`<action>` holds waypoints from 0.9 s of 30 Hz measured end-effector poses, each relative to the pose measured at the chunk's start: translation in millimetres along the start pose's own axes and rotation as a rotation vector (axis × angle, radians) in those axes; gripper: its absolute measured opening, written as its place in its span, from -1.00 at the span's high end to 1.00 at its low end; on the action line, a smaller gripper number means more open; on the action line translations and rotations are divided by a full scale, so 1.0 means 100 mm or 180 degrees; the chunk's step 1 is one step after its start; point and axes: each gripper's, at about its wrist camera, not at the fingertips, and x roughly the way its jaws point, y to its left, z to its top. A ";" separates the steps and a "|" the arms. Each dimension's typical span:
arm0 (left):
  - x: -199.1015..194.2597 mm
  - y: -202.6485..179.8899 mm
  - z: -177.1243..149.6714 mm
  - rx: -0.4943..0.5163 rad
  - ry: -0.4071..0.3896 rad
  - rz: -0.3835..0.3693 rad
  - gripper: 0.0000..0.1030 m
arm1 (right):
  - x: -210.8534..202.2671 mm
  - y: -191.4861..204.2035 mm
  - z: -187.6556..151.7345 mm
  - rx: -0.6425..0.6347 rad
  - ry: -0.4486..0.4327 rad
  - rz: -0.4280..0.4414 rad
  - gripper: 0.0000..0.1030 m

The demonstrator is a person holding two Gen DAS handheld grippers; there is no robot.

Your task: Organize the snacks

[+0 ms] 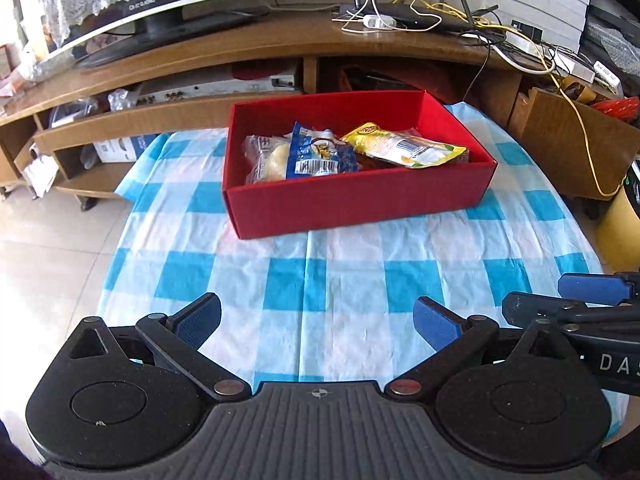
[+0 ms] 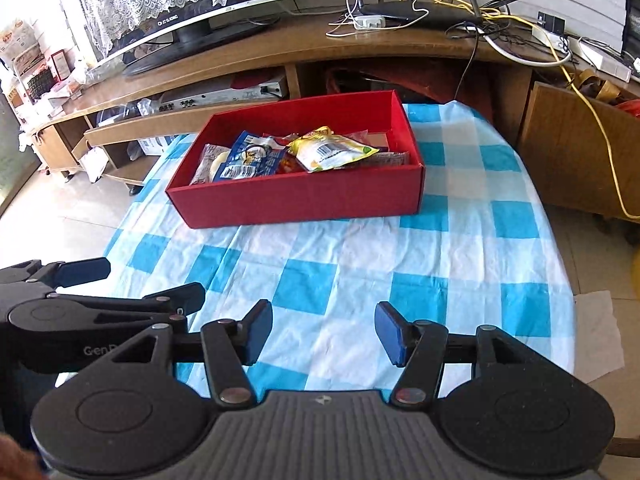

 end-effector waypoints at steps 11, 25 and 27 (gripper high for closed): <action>-0.02 0.04 -0.14 -0.0035 0.0118 0.0046 -0.99 | 0.02 0.07 -0.11 -0.0045 0.0109 -0.0005 -0.23; -0.05 0.07 -0.26 -0.0079 0.0214 0.0053 -0.98 | 0.02 0.12 -0.21 -0.0066 0.0184 -0.0005 -0.23; -0.05 0.07 -0.27 -0.0075 0.0218 0.0060 -0.98 | 0.02 0.13 -0.22 -0.0070 0.0196 -0.0009 -0.23</action>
